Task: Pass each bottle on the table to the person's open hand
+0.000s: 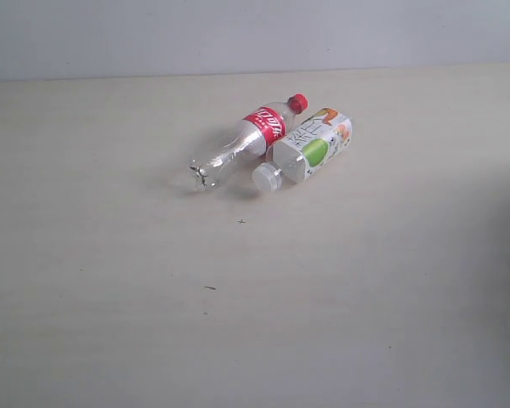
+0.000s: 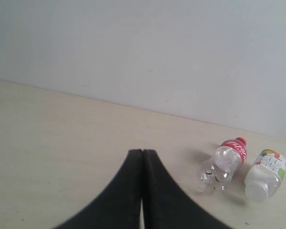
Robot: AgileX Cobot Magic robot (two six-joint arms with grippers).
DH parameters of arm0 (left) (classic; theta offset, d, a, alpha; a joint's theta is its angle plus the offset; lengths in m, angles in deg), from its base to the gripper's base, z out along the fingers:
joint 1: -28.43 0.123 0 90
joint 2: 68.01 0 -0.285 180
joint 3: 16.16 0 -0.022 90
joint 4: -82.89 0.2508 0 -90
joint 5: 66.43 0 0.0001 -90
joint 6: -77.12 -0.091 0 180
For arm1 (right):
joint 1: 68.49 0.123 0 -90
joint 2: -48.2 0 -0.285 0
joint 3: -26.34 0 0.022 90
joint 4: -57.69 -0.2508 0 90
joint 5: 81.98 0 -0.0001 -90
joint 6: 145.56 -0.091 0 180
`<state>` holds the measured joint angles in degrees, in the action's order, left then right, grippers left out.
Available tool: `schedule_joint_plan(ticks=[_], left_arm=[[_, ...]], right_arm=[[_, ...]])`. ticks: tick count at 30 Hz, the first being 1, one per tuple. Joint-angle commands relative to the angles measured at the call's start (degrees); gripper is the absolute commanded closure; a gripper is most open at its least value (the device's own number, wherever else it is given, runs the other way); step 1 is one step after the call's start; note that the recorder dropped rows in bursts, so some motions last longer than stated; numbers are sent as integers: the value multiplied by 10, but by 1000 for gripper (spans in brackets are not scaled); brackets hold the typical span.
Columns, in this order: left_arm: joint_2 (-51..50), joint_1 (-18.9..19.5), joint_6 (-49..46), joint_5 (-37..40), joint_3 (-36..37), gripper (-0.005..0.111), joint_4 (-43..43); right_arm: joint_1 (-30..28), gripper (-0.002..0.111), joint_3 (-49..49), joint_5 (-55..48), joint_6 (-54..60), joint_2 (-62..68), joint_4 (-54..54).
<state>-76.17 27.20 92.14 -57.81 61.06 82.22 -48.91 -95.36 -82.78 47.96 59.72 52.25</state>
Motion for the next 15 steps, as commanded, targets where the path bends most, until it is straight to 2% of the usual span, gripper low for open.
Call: schedule_joint_plan(ticks=[1, 5, 10, 15], left_arm=[[4, -3, -2, -2, 0, 107, -3], [4, -3, -2, -2, 0, 107, -3], [4, -3, -2, -2, 0, 107, -3], [4, -3, -2, -2, 0, 107, -3]], right_arm=[[-2, 108, 3, -24, 0, -11, -2], [-2, 108, 3, -87, 0, -12, -2], [-2, 108, 3, -256, 0, -37, -24], [-2, 108, 3, -261, 0, -37, -21]])
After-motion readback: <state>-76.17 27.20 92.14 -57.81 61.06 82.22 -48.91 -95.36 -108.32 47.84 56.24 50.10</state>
